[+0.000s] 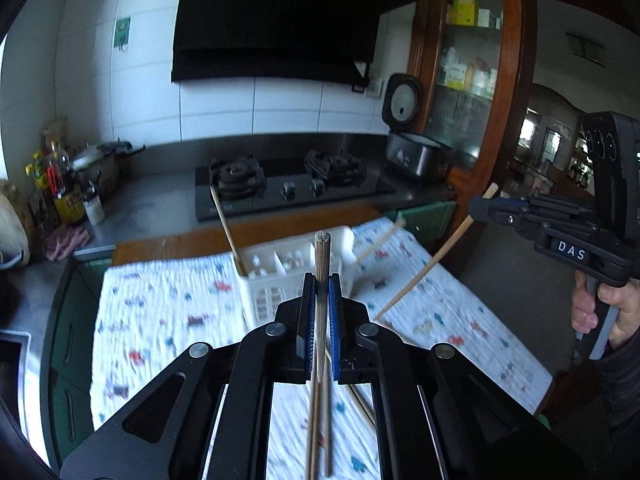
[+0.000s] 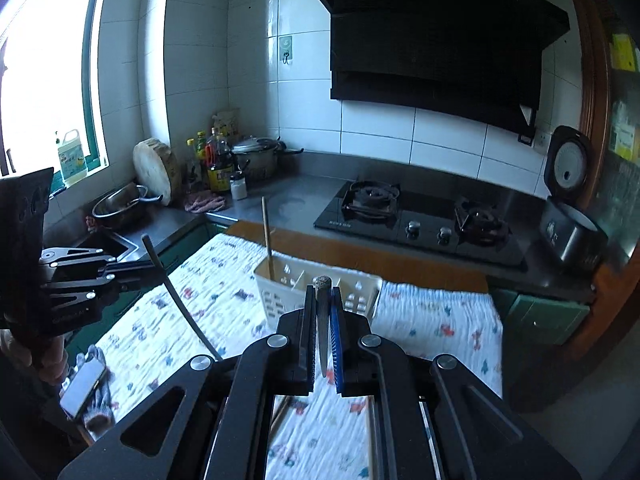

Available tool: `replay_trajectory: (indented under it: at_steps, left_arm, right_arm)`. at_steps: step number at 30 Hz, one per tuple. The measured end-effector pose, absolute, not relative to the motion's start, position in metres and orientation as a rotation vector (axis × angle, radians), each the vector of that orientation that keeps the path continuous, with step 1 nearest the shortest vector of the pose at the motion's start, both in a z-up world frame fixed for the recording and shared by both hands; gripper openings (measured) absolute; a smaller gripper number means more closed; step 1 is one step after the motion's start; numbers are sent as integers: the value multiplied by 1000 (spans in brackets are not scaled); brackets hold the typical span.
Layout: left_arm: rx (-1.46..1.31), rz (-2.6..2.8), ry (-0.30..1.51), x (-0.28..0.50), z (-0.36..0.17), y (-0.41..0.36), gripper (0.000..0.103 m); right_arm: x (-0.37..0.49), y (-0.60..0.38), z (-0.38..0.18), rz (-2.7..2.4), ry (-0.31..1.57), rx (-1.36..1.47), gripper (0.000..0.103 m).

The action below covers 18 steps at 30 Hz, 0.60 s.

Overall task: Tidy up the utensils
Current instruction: 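Drop the left tool's chopstick into the holder while the right tool releases its own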

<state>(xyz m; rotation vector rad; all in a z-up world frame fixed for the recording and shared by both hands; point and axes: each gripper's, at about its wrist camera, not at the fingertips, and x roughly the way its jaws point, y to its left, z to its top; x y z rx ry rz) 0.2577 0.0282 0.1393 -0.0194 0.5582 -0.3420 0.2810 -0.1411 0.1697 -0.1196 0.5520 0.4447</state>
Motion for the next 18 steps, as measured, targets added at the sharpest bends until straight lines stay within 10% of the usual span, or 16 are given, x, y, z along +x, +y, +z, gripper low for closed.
replay_trajectory:
  at_steps: [18]
  left_arm:
    - [-55, -145, 457, 369, 176, 45, 5]
  right_arm:
    - [374, -125, 182, 361, 537, -124, 7]
